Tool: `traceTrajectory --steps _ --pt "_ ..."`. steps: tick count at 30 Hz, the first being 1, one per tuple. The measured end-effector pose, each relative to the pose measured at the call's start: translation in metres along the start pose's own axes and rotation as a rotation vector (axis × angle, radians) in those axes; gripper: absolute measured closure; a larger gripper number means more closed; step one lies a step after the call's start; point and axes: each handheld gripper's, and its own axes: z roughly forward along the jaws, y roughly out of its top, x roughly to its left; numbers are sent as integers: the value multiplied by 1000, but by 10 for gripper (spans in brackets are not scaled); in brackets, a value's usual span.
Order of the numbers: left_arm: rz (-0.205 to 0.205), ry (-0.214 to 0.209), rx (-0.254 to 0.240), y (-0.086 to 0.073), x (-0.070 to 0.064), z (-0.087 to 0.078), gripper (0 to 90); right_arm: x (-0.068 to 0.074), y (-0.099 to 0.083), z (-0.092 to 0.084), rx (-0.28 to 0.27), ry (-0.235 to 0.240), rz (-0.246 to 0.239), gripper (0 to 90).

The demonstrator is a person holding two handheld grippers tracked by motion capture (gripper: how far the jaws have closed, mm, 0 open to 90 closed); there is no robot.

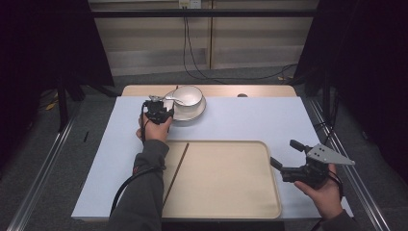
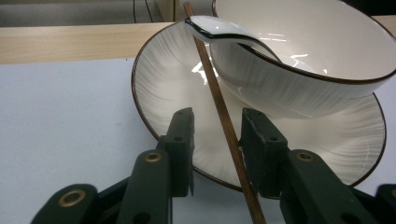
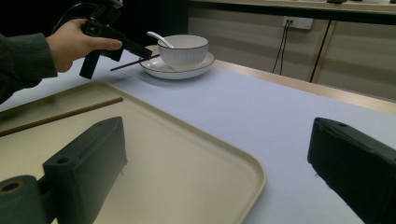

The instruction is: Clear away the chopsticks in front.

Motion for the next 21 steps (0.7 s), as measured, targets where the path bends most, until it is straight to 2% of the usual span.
traceTrajectory --steps 7,9,12,18,21 --pt "3 22 37 1 -2 4 784 0 0 0 2 -1 -2 41" --pt "-6 27 28 0 -2 5 795 0 -1 0 3 0 -8 41" --pt "-5 36 40 1 -3 6 828 0 0 0 1 3 -9 41" --pt "-61 61 21 1 -1 -3 856 -1 0 -1 2 0 -3 41" --pt "-84 55 6 0 0 -10 856 0 0 -1 -5 -5 6 41"
